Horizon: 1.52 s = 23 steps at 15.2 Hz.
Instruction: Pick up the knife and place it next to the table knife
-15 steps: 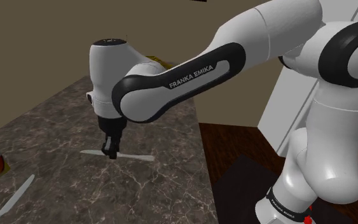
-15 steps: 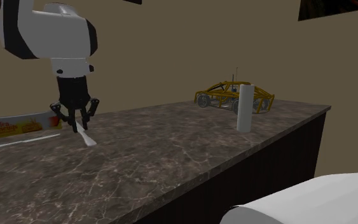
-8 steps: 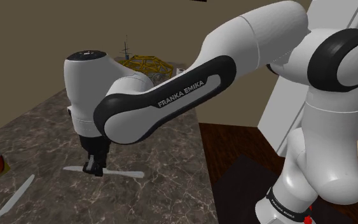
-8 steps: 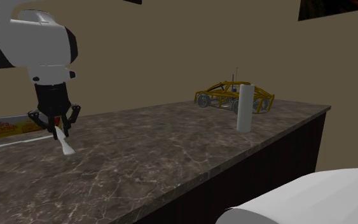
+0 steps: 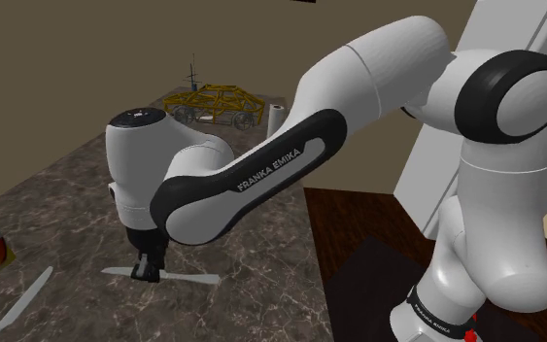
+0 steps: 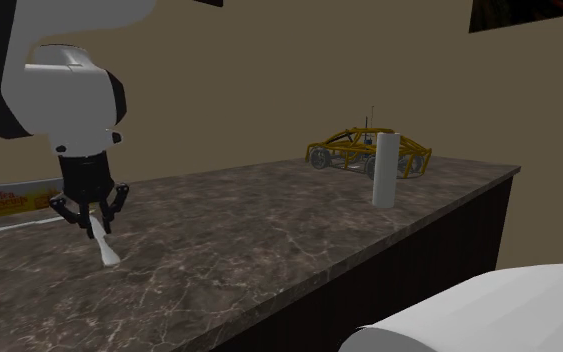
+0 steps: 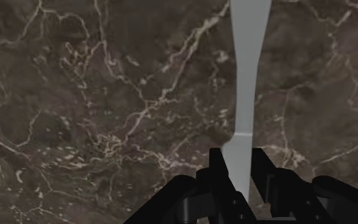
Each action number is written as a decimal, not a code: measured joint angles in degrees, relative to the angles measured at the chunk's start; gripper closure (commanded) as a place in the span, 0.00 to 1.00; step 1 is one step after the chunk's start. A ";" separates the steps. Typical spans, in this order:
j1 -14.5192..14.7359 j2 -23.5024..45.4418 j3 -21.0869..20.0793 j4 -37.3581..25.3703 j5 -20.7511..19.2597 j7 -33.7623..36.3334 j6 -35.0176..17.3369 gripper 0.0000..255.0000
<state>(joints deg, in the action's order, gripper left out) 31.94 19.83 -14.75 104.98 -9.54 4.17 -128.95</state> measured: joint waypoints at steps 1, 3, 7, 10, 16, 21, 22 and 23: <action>0.12 0.60 0.08 0.16 -0.25 0.24 -0.73 1.00; 0.10 0.76 0.14 0.70 -0.36 0.30 -1.43 1.00; 0.10 0.87 0.17 0.72 -0.40 0.31 -1.58 1.00; 0.10 0.88 0.17 0.72 -0.40 0.31 -1.58 0.00; -0.05 0.15 0.07 0.97 -0.14 0.10 -1.12 0.00; -0.25 -2.90 -0.50 -1.12 1.12 -0.67 3.82 0.00; -0.25 -3.02 -0.52 -1.13 1.16 -0.68 3.97 0.00; -0.26 -3.08 -0.52 -1.16 1.19 -0.70 4.06 0.00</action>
<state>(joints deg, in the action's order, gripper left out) 31.68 16.75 -15.27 103.83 -8.36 3.47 -124.89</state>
